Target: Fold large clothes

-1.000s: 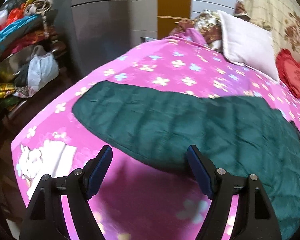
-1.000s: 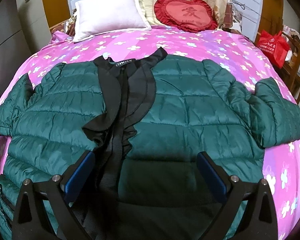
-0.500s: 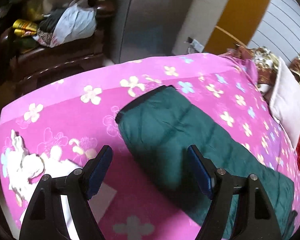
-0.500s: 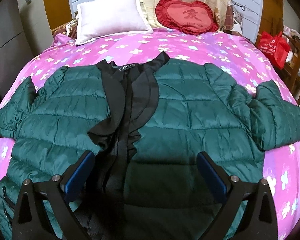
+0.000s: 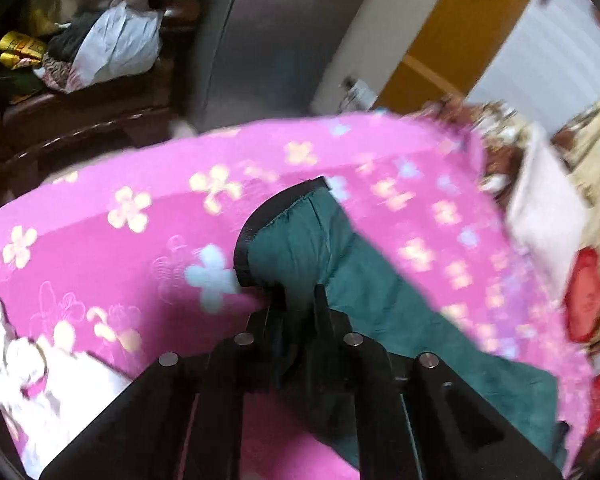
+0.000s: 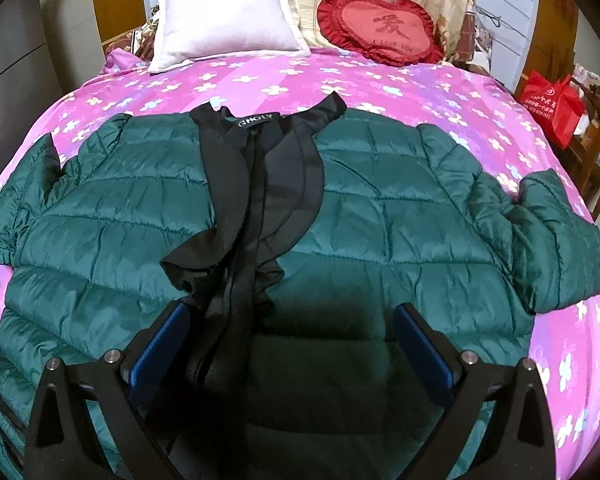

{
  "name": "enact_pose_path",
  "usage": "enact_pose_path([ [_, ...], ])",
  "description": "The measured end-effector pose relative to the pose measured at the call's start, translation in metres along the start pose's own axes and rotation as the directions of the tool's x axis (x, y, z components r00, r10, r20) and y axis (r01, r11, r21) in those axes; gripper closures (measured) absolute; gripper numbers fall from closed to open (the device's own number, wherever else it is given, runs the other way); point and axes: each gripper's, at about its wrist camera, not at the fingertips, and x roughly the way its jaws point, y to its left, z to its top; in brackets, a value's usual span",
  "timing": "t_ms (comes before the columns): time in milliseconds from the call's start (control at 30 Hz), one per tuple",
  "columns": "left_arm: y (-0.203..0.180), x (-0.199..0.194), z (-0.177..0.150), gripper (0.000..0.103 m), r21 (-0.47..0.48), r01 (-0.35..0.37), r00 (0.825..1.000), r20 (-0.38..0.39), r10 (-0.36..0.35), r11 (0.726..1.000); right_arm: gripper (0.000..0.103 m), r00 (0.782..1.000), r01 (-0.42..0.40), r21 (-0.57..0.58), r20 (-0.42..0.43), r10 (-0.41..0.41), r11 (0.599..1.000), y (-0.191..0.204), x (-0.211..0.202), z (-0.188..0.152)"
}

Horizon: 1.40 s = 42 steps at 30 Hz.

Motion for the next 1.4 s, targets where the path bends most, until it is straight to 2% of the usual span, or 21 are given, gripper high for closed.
enact_pose_path([
  [100, -0.038, -0.045, -0.008, 0.103, 0.114, 0.082, 0.994, 0.061, -0.089, 0.99, 0.0, 1.0, 0.006, -0.003, 0.008, -0.006, 1.0, -0.001, -0.002, 0.0],
  [233, -0.098, -0.104, -0.03, 0.103, 0.25, 0.233, 0.965, 0.062, -0.256, 0.94, 0.0, 1.0, 0.009, 0.0, 0.016, -0.009, 1.0, -0.006, -0.006, -0.001],
  [300, -0.135, -0.131, -0.052, 0.103, 0.329, 0.307, 0.942, 0.03, -0.334, 0.893, 0.0, 1.0, 0.006, 0.005, 0.022, -0.006, 1.0, -0.009, -0.01, -0.003],
  [400, -0.182, -0.149, -0.092, 0.103, 0.42, 0.376, 0.919, -0.057, -0.389, 0.826, 0.0, 1.0, 0.002, 0.014, 0.03, -0.002, 1.0, -0.015, -0.016, -0.005],
  [467, -0.215, -0.149, -0.126, 0.103, 0.458, 0.425, 0.902, -0.147, -0.406, 0.781, 0.0, 0.999, -0.002, 0.022, 0.038, 0.001, 1.0, -0.021, -0.021, -0.007],
  [600, -0.26, -0.134, -0.19, 0.103, 0.501, 0.464, 0.886, -0.251, -0.39, 0.731, 0.0, 0.999, 0.003, 0.047, 0.047, -0.006, 0.999, -0.039, -0.029, -0.011],
  [767, -0.295, -0.107, -0.256, 0.103, 0.508, 0.494, 0.866, -0.353, -0.353, 0.705, 0.0, 0.999, 0.001, 0.077, 0.048, -0.005, 0.997, -0.064, -0.035, -0.016],
  [867, -0.306, -0.087, -0.286, 0.103, 0.481, 0.526, 0.837, -0.439, -0.327, 0.702, 0.0, 0.999, -0.001, 0.094, 0.043, -0.004, 0.996, -0.075, -0.033, -0.019],
  [900, -0.305, -0.083, -0.295, 0.098, 0.468, 0.544, 0.82, -0.473, -0.323, 0.697, 0.0, 0.999, -0.006, 0.103, 0.041, 0.001, 0.995, -0.079, -0.032, -0.02],
  [933, -0.305, -0.08, -0.302, 0.087, 0.452, 0.57, 0.796, -0.512, -0.324, 0.685, 0.0, 0.999, -0.011, 0.113, 0.039, 0.006, 0.994, -0.082, -0.031, -0.021],
  [967, -0.305, -0.081, -0.31, 0.082, 0.443, 0.6, 0.77, -0.545, -0.331, 0.666, 0.0, 0.999, -0.014, 0.119, 0.039, 0.009, 0.993, -0.085, -0.03, -0.022],
  [1000, -0.304, -0.088, -0.314, 0.073, 0.453, 0.621, 0.758, -0.557, -0.341, 0.64, 0.0, 0.999, -0.017, 0.128, 0.037, 0.012, 0.992, -0.088, -0.029, -0.022],
  [1033, -0.304, -0.095, -0.315, 0.066, 0.467, 0.631, 0.754, -0.557, -0.348, 0.62, 0.0, 0.999, -0.021, 0.135, 0.034, 0.016, 0.991, -0.089, -0.028, -0.023],
  [1067, -0.301, -0.108, -0.316, 0.065, 0.481, 0.648, 0.744, -0.563, -0.359, 0.59, 0.0, 0.999, -0.026, 0.14, 0.033, 0.022, 0.99, -0.091, -0.027, -0.023],
  [1133, -0.295, -0.126, -0.312, 0.061, 0.494, 0.672, 0.729, -0.573, -0.376, 0.551, 0.0, 0.998, -0.048, 0.155, 0.037, 0.042, 0.987, -0.092, -0.027, -0.02],
  [1167, -0.289, -0.138, -0.307, 0.061, 0.506, 0.679, 0.726, -0.572, -0.383, 0.531, 0.0, 0.998, -0.059, 0.158, 0.04, 0.053, 0.986, -0.092, -0.028, -0.019],
  [1233, -0.276, -0.153, -0.298, 0.061, 0.535, 0.666, 0.741, -0.553, -0.381, 0.52, 0.0, 0.994, -0.105, 0.164, 0.056, 0.097, 0.981, -0.088, -0.032, -0.012],
  [1333, -0.249, -0.172, -0.274, 0.061, 0.592, 0.598, 0.801, -0.466, -0.377, 0.54, 0.0, 0.976, -0.207, 0.145, 0.096, 0.194, 0.968, -0.069, -0.038, 0.002],
  [1400, -0.227, -0.177, -0.255, 0.061, 0.629, 0.516, 0.856, -0.367, -0.363, 0.582, 0.0, 0.96, -0.272, 0.123, 0.097, 0.261, 0.954, -0.053, -0.036, 0.013],
])
